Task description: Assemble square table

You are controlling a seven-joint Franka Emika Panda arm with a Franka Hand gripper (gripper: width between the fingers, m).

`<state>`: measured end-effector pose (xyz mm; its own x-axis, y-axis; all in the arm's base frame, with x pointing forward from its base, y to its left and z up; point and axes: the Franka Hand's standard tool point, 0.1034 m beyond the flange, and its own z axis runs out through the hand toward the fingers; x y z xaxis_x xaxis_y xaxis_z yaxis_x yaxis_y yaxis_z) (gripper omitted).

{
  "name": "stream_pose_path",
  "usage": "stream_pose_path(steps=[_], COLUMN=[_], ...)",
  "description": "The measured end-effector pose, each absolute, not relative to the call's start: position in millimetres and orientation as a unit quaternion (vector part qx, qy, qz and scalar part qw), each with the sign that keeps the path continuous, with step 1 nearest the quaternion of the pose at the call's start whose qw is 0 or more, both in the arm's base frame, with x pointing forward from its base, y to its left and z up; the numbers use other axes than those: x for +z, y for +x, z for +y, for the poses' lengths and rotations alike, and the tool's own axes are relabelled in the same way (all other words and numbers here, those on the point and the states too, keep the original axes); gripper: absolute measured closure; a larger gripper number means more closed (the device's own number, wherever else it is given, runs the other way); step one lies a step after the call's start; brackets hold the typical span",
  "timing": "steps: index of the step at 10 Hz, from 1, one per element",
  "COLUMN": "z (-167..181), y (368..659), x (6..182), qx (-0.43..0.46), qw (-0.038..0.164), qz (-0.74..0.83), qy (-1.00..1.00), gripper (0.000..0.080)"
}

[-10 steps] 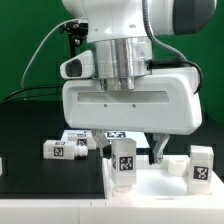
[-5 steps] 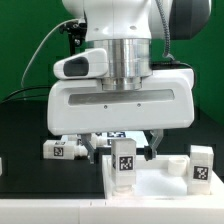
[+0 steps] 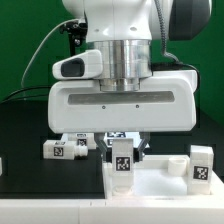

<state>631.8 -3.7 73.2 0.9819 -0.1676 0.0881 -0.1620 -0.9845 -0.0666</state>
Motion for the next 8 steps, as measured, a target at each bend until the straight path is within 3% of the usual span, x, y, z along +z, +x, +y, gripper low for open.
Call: stream_pose_path(steps=[6, 7, 8], z=[-1.3, -2.2, -5.2], y=[634.8, 634.7, 634.2], x=[72.1, 71.7, 70.9], qx=[-0.036, -0.032, -0.024], qw=[0.032, 0.040, 0.061], qz=[0.528, 0.580, 0.636], qy=[-0.848, -0.813, -0.769], gripper=[0.0518, 0.0518, 0.0517])
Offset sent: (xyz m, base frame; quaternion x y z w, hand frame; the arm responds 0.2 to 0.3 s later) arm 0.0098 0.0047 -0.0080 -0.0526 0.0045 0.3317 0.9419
